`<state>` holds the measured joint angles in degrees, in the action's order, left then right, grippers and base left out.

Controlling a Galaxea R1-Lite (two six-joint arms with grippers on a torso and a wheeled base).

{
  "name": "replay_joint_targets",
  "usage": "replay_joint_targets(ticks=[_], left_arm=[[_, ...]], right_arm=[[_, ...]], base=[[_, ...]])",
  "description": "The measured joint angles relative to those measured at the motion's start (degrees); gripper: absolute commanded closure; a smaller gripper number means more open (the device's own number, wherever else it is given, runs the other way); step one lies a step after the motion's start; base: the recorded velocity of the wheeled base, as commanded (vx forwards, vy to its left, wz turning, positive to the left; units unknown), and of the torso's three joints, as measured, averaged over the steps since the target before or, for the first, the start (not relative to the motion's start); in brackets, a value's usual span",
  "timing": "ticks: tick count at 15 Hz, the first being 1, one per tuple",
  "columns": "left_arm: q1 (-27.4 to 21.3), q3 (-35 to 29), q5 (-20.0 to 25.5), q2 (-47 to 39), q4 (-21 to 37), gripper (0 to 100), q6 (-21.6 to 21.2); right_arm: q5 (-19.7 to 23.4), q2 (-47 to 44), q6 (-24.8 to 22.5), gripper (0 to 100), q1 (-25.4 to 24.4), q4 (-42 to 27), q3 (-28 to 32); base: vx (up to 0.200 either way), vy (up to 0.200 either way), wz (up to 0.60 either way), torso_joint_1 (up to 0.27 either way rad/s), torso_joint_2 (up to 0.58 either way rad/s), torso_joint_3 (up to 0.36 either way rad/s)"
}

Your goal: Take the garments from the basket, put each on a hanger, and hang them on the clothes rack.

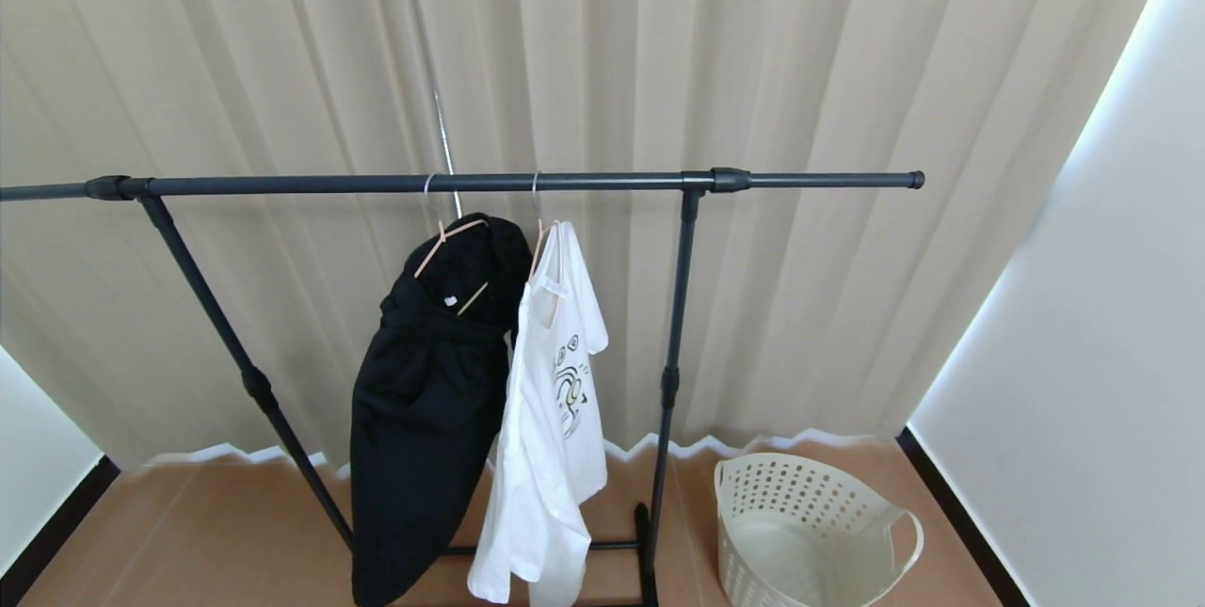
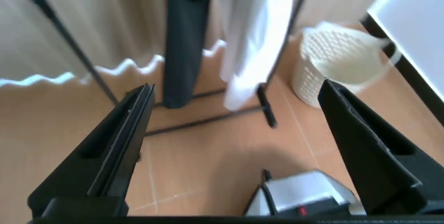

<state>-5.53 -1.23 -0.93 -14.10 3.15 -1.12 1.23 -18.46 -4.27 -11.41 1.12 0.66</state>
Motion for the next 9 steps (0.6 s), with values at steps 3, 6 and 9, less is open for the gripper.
replay_joint_targets(ticks=[3,6,9], left_arm=[[6.7,0.0,0.1,6.4,0.3,0,-0.4],[5.9,0.0,2.2,10.1,0.3,0,0.7],[5.4,0.0,3.7,12.6,0.3,0,-0.3]], right_arm=[[-3.4,9.6,1.7,0,3.1,-3.7,0.3],[-3.7,14.3,2.0,0,8.7,-3.7,0.3],[-2.0,17.5,2.9,0,10.9,-3.6,0.3]], base=[[0.0,0.0,0.0,0.0,0.0,0.0],[0.0,0.0,0.0,0.0,0.0,0.0],[0.0,0.0,0.0,0.0,0.0,0.0]])
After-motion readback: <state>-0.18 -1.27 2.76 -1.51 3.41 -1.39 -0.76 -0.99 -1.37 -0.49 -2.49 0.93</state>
